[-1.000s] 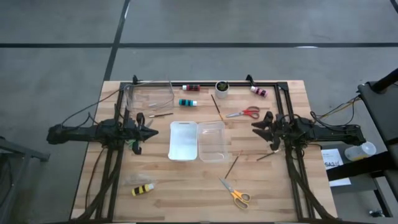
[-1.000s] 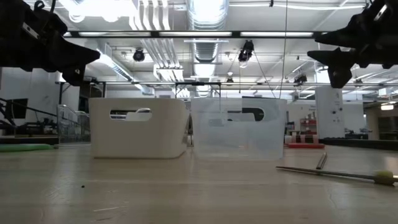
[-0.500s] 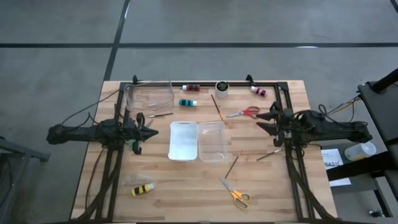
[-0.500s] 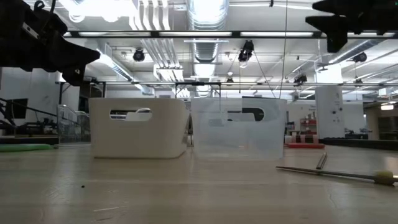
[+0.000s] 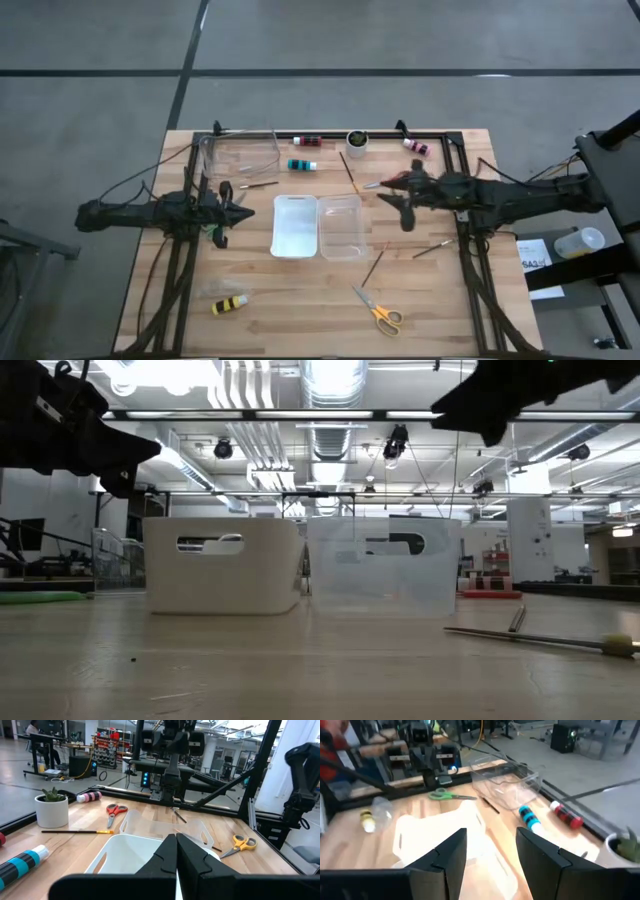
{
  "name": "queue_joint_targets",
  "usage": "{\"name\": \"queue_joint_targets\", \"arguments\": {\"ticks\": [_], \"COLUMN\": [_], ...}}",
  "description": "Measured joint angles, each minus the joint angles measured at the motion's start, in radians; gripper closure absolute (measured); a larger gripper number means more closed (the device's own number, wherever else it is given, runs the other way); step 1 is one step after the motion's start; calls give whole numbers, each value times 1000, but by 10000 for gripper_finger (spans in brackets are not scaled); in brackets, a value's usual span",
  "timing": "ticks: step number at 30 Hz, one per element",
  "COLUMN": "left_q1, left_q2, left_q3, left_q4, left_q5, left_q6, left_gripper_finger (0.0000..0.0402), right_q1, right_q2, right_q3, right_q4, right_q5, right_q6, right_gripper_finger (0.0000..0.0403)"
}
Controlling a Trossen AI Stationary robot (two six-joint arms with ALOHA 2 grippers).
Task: Pick & Place Paint Supplies
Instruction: Put the blue paint bottle into the white bin
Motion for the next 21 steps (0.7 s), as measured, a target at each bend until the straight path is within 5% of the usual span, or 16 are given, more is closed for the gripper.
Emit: {"name": "queue_joint_targets", "arguments": {"ticks": [7,14,21], "left_q1": [0,0,0], "left_q2": [0,0,0], "left_q3": [0,0,0], "left_q4": [0,0,0], "left_q5": [0,0,0], "left_q6": [0,0,0], "left_gripper_finger": [400,400,400], "right_q1": [-98,-243,-321], "right_q2": [271,574,849], "right_q3": [265,457,620], "right_q4": [-43,-100,-127], "right_q5": [-25,-286,-290], "right_q6": [-187,-369,-463], "right_gripper_finger": [236,236,236]}}
